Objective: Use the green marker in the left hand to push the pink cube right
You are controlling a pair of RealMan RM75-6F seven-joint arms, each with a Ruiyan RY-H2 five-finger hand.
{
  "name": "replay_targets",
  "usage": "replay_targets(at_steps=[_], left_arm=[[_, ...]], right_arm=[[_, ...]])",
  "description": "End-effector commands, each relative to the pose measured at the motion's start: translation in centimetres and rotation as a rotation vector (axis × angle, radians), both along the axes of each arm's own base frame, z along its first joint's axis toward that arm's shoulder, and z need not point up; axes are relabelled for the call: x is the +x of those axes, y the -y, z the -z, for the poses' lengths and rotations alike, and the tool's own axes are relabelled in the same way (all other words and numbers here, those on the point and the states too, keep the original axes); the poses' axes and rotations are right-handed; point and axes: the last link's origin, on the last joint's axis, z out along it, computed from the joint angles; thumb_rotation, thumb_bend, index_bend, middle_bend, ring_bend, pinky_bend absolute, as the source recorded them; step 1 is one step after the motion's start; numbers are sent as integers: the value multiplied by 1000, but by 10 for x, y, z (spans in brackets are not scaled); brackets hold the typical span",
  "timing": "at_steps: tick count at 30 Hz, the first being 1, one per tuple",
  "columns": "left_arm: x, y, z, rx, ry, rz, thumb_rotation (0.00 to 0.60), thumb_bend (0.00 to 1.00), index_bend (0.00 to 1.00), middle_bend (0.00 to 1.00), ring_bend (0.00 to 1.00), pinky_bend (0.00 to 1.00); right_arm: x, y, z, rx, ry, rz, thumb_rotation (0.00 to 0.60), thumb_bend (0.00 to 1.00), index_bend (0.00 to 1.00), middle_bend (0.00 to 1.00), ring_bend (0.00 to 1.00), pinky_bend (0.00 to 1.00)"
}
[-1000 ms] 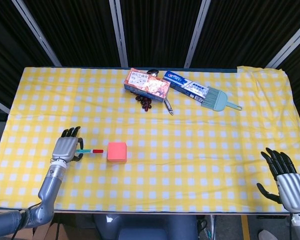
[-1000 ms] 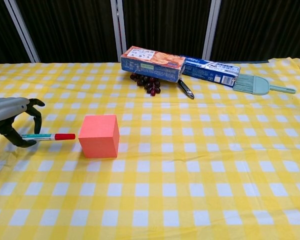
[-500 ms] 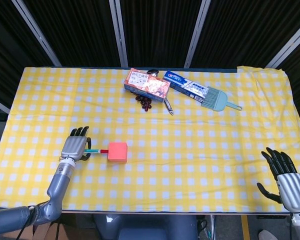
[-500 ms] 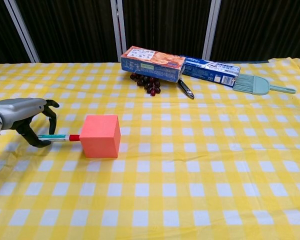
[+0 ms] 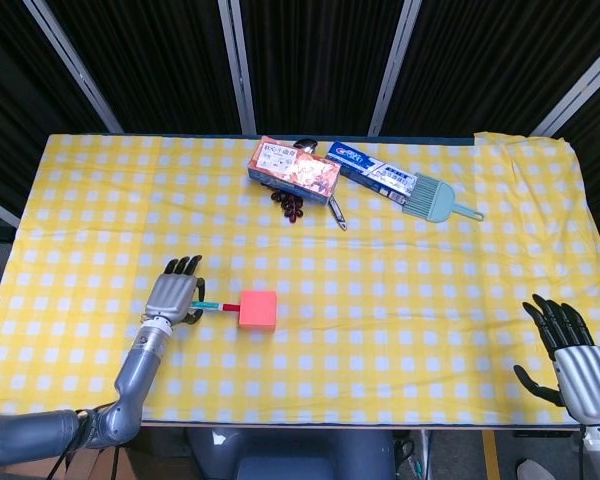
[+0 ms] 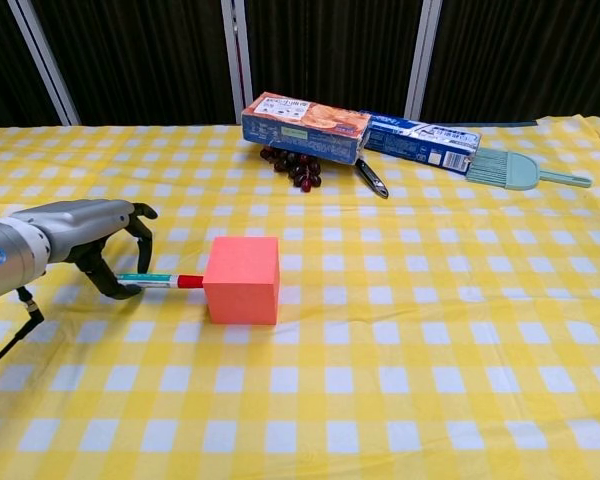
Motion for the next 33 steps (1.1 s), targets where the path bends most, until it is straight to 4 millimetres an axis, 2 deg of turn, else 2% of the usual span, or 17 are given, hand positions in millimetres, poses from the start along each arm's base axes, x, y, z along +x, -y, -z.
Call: replay_targets(at_steps=[1, 33], left_arm=[[7, 0, 3, -5, 3, 14, 600, 429, 570, 23, 0, 0], [73, -9, 36, -38, 31, 102, 600, 429, 572, 25, 0, 0]], right_arm=[[0, 0, 0, 0, 1, 0, 600, 342, 0, 0, 0, 45], [1, 0, -1, -1, 11, -3, 600, 341, 0, 0, 0, 45]])
